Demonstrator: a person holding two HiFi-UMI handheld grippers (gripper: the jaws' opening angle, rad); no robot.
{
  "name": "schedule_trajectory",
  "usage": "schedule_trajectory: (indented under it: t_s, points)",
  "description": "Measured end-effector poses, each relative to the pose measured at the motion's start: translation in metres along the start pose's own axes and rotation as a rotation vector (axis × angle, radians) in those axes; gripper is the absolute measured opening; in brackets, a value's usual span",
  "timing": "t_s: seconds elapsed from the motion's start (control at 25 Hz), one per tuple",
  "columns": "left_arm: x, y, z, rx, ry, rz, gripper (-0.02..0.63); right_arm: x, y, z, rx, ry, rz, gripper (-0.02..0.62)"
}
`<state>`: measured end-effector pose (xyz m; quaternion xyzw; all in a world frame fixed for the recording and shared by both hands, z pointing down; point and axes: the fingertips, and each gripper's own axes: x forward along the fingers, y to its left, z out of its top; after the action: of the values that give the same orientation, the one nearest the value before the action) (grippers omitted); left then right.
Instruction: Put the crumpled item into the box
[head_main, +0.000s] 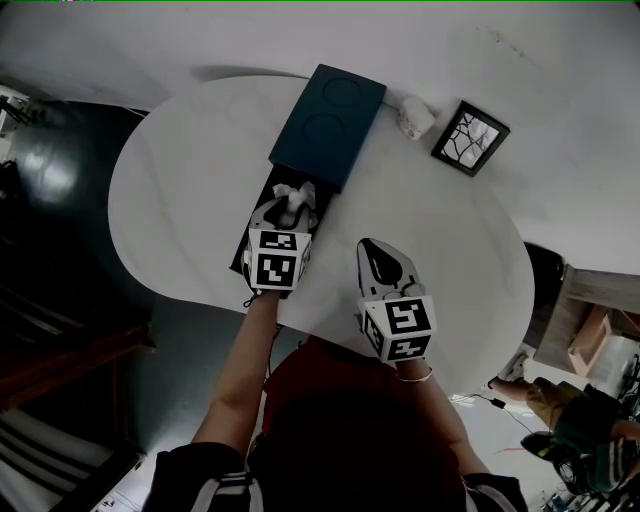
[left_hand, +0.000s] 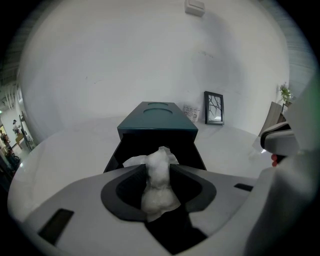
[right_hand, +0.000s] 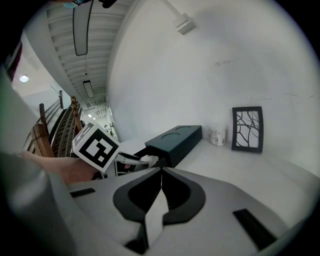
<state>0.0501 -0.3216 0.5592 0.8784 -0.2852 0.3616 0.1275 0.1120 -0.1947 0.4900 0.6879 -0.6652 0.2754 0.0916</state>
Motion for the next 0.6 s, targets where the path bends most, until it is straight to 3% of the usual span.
schedule_trajectory:
  t_s: [0.24,0.6]
  points:
    - [-0.002,0.001,0.001,-0.016,-0.016,-0.004,0.159,-0.001,0.000,0.002,-0.002,-0.007,0.000,0.015]
    - [-0.035,0.000,0.017,-0.039,-0.113,0.008,0.173,-0.007,0.011,0.007,-0.025,-0.031,0.011,0.015]
